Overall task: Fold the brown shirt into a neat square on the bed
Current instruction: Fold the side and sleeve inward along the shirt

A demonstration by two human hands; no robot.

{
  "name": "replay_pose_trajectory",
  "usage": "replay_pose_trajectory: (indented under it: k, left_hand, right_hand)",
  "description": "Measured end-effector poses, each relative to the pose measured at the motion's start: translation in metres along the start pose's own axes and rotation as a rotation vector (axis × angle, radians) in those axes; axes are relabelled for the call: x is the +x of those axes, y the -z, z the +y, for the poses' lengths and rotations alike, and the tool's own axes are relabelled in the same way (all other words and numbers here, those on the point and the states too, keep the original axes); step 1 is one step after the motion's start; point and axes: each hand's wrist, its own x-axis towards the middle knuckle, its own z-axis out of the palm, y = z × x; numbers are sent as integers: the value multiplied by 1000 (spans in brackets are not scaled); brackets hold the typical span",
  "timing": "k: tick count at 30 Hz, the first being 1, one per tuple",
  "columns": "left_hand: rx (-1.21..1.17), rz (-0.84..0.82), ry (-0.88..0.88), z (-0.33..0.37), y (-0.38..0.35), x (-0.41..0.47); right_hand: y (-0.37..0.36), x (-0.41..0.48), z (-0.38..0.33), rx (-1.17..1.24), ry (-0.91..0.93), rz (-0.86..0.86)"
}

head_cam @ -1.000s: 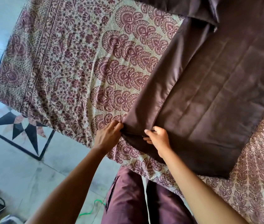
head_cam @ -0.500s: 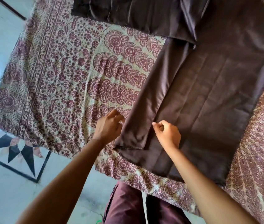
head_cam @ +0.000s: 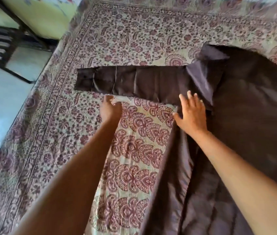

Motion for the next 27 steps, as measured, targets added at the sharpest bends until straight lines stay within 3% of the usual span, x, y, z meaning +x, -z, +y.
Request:
replay_pose_trajectory:
  k: [4, 7, 10, 14, 16, 20, 22, 25, 27]
  left_hand:
    - [-406, 109, 280, 6, -7, 76]
    - [-625, 97, 381, 10, -15, 112]
    - [-797, -40, 357, 33, -17, 117]
    - [-795, -99, 347, 66, -28, 106]
    - [-750, -217, 180, 90, -38, 88]
    - [-680, -477, -170, 152, -57, 21]
    - [-586, -559, -305, 177, -67, -14]
    - [-504, -789, -458, 195, -78, -70]
    - [-412, -965, -542, 192, -91, -109]
  right_hand:
    - [-22, 37, 7, -8, -168, -114]
    - [-42, 41, 10, -6, -208, -192]
    - [-43, 39, 9, 11, -198, -165]
    - [-33, 43, 13, 72, -205, -301]
    - [-19, 48, 16, 306, -245, -309]
    - [29, 55, 31, 1144, -587, -308]
    - [50, 50, 46, 1473, -673, -327]
    - [84, 41, 73, 1999, -713, -122]
    - [108, 27, 97, 2149, -667, -20]
